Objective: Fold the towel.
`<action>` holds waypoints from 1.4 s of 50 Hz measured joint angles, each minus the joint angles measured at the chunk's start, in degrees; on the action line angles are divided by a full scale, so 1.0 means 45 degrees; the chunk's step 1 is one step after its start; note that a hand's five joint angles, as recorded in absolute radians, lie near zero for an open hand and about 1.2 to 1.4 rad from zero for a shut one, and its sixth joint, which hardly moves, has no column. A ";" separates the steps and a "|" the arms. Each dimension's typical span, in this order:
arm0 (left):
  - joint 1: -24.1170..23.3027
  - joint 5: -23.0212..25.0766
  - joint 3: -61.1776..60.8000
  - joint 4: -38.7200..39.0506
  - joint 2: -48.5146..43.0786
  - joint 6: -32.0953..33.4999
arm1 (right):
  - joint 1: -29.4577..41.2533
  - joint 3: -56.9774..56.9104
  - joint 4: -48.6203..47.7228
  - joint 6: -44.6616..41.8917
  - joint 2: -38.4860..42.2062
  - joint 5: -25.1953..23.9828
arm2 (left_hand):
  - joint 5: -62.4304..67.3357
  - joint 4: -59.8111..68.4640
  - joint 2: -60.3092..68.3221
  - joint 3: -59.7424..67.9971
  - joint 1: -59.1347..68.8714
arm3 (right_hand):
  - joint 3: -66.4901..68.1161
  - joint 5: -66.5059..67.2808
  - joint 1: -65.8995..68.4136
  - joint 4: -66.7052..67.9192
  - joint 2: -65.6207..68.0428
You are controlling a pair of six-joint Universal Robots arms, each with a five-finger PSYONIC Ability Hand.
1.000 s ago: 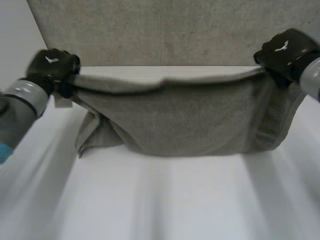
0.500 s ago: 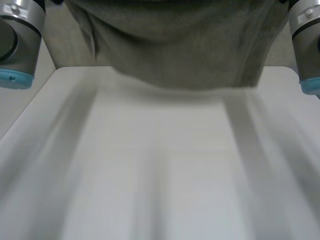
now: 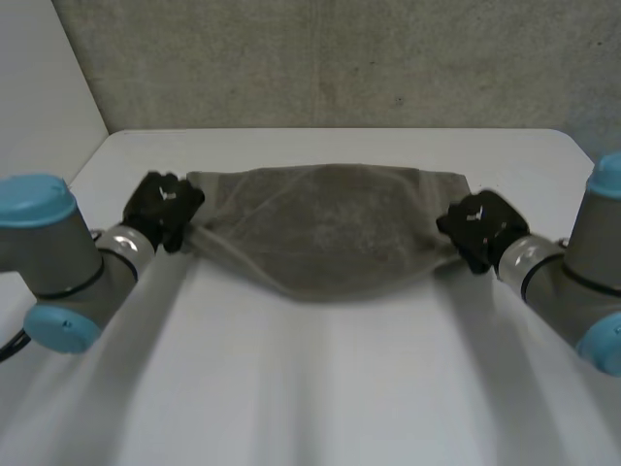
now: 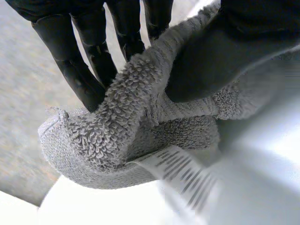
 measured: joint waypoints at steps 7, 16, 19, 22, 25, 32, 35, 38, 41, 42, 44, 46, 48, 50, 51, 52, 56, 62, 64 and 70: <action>0.0028 -0.0038 -0.0921 -0.0065 -0.0001 0.1067 | -0.0011 0.0600 -0.0229 -0.0016 0.0200 0.0026 | -0.6865 -0.7068 -0.6893 -0.7152 -0.6155 | 0.0000 0.0000 0.0000 0.0000 0.0000; -0.0017 -0.0039 -0.1537 -0.0590 0.0458 0.1160 | 0.0029 0.0664 -0.0276 0.0002 0.0195 0.0030 | -1.1537 -1.1428 -1.1364 -1.1705 -1.0481 | 0.0000 0.0000 0.0000 0.0000 0.0000; -0.0017 -0.0035 -0.1733 -0.0743 0.0676 0.1142 | 0.0026 0.0685 -0.0280 0.0005 0.0191 0.0030 | -1.1534 -1.1427 -1.1360 -1.1710 -1.0490 | 0.0000 0.0000 0.0000 0.0000 0.0000; -0.0023 -0.0036 -0.1924 -0.0824 0.0857 0.1129 | 0.0017 0.0712 -0.0282 0.0007 0.0188 0.0029 | -1.1513 -1.1427 -1.1359 -1.1709 -1.0490 | 0.0000 0.0000 0.0000 0.0000 0.0000; -0.0016 -0.0058 -0.2065 -0.0842 0.0986 0.1129 | 0.0012 0.0731 -0.0280 0.0003 0.0188 0.0029 | -1.1084 -1.1214 -1.1041 -1.1349 -1.0286 | 0.0000 0.0000 0.0000 0.0000 0.0000; 0.0204 -0.0106 -0.2361 -0.0813 0.1494 0.1122 | 0.0007 0.0779 -0.0275 -0.0011 0.0184 0.0028 | -0.8928 -0.9098 -0.8945 -0.9217 -0.8154 | 0.0001 0.0000 0.0000 0.0000 0.0000; 0.0353 -0.0075 -0.2419 -0.0811 0.1720 0.1114 | 0.0006 0.0817 -0.0278 -0.0014 0.0170 0.0028 | -0.8307 -0.8412 -0.8304 -0.8573 -0.7523 | 0.0001 0.0000 0.0000 0.0000 -0.0001; 0.0513 -0.0039 -0.2439 -0.0821 0.1859 0.1108 | 0.0011 0.0858 -0.0281 -0.0014 0.0149 0.0028 | -0.7969 -0.8091 -0.7949 -0.8235 -0.7186 | 0.0001 0.0000 0.0000 0.0000 0.0000; 0.0633 -0.0019 -0.2441 -0.0830 0.1879 0.1107 | 0.0017 0.0879 -0.0282 -0.0014 0.0144 0.0028 | -0.7814 -0.7928 -0.7791 -0.8072 -0.7025 | 0.0001 0.0000 0.0000 0.0000 -0.0001; 0.0680 -0.0013 -0.2442 -0.0835 0.1858 0.1108 | 0.0020 0.0885 -0.0283 -0.0014 0.0147 0.0028 | -0.7709 -0.7826 -0.7694 -0.7968 -0.6933 | 0.0002 0.0000 0.0000 0.0000 0.0000; 0.0736 -0.0007 -0.2438 -0.0837 0.1804 0.1113 | 0.0026 0.0889 -0.0283 -0.0014 0.0151 0.0028 | -0.7639 -0.7761 -0.7613 -0.7892 -0.6865 | 0.0002 0.0000 0.0000 0.0000 0.0000; 0.0772 -0.0005 -0.2436 -0.0839 0.1740 0.1116 | 0.0033 0.0890 -0.0283 -0.0014 0.0156 0.0029 | -0.7615 -0.7730 -0.7590 -0.7874 -0.6825 | 0.0002 0.0000 0.0000 0.0000 0.0000; 0.0795 -0.0004 -0.2434 -0.0845 0.1642 0.1121 | 0.0039 0.0891 -0.0283 -0.0014 0.0161 0.0029 | -0.7616 -0.7727 -0.7589 -0.7864 -0.6826 | 0.0002 0.0000 0.0000 0.0001 -0.0001; 0.0805 -0.0003 -0.2435 -0.0849 0.1517 0.1123 | 0.0042 0.0891 -0.0283 -0.0014 0.0165 0.0028 | -0.7616 -0.7727 -0.7589 -0.7865 -0.6826 | 0.0003 0.0000 0.0000 0.0000 -0.0001; 0.0805 -0.0003 -0.2438 -0.0852 0.1491 0.1124 | 0.0043 0.0891 -0.0283 -0.0014 0.0166 0.0029 | -0.7615 -0.7726 -0.7587 -0.7863 -0.6825 | 0.0003 0.0000 0.0000 0.0000 0.0000; 0.0803 -0.0003 -0.2441 -0.0854 0.1459 0.1125 | 0.0042 0.0891 -0.0283 -0.0014 0.0167 0.0028 | -0.7615 -0.7726 -0.7587 -0.7862 -0.6825 | 0.0003 0.0000 0.0000 0.0000 -0.0001; 0.0785 -0.0012 -0.2492 -0.0858 0.1386 0.1125 | 0.0032 0.0887 -0.0283 -0.0015 0.0169 0.0031 | -0.7069 -0.7119 -0.6989 -0.7254 -0.6266 | 0.0003 0.0000 0.0000 0.0001 0.0000; 0.0713 -0.0024 -0.2802 -0.0860 0.1517 0.1125 | 0.0010 0.0884 -0.0283 -0.0029 0.0169 0.0044 | -0.5649 -0.5789 -0.5603 -0.5900 -0.4911 | 0.0004 0.0000 0.0000 0.0000 0.0000; 0.0706 -0.0025 -0.2937 -0.0860 0.1613 0.1125 | 0.0009 0.0885 -0.0283 -0.0031 0.0169 0.0046 | -0.5465 -0.5574 -0.5397 -0.5715 -0.4720 | 0.0003 0.0000 0.0000 0.0001 0.0000; 0.0720 -0.0017 -0.3429 -0.0860 0.2119 0.1105 | 0.0013 0.0883 -0.0283 -0.0046 0.0169 0.0049 | -0.5561 -0.5752 -0.5591 -0.5865 -0.4835 | 0.0005 0.0000 0.0000 0.0001 0.0000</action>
